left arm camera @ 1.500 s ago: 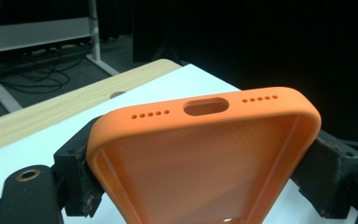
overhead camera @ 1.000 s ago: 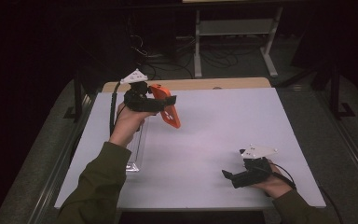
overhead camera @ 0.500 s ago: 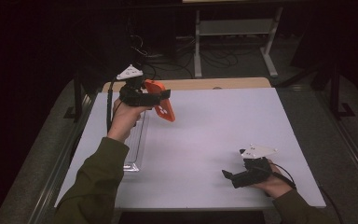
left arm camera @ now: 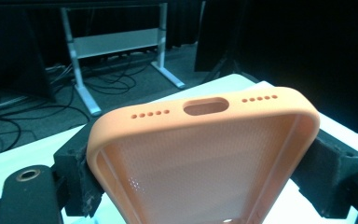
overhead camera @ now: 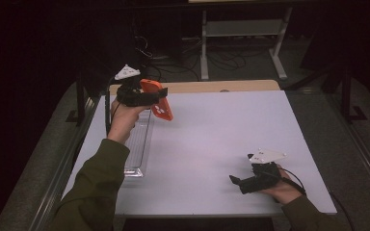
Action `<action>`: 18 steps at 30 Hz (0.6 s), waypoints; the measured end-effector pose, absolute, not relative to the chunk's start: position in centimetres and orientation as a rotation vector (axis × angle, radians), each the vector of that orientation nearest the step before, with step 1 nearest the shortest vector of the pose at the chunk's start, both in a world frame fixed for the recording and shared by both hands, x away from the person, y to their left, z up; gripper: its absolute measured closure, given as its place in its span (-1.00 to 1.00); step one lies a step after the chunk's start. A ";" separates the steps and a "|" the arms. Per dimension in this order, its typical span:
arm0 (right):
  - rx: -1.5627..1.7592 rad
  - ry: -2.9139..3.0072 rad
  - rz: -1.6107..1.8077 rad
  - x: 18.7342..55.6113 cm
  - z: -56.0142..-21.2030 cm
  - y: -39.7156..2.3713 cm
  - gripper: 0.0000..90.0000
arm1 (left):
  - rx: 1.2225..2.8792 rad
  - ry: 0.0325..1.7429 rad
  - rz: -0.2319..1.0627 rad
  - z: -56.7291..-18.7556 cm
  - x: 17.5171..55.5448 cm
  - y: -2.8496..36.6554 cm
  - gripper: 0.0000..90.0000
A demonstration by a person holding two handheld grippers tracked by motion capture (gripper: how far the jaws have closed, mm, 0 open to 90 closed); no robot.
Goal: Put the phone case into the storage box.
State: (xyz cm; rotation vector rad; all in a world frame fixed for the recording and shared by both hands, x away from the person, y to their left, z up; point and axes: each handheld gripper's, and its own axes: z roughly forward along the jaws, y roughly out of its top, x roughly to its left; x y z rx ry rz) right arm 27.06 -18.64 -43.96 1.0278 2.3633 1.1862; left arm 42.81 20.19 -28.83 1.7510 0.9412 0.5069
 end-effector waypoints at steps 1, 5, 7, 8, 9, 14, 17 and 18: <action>1.025 2.364 1.186 27.1 -44.0 -18.6 -1.00 | 1.750 0.952 0.515 -28.8 42.8 20.3 -0.65; 1.025 2.365 1.187 27.1 -44.0 -18.6 -1.00 | 1.739 0.974 0.548 -28.7 43.0 20.8 -0.65; 1.020 2.363 1.186 27.1 -44.0 -18.7 -1.00 | 1.730 0.988 0.556 -28.6 43.1 20.9 -0.65; 1.021 2.364 1.185 27.1 -44.0 -18.7 -1.00 | 1.728 0.995 0.568 -28.6 43.2 21.0 -0.65; 1.023 2.363 1.185 27.1 -44.0 -18.6 -1.00 | 1.729 1.005 0.574 -28.6 43.2 21.1 -0.65; 1.028 2.364 1.185 27.1 -44.0 -18.7 -1.00 | 1.710 1.046 0.616 -28.6 43.5 21.8 -0.65; 1.023 2.361 1.184 27.1 -44.0 -18.7 -1.00 | 1.704 1.068 0.634 -28.7 43.7 22.2 -0.65; 1.021 2.361 1.184 27.1 -44.0 -18.7 -1.00 | 1.704 1.076 0.643 -28.7 43.8 22.3 -0.65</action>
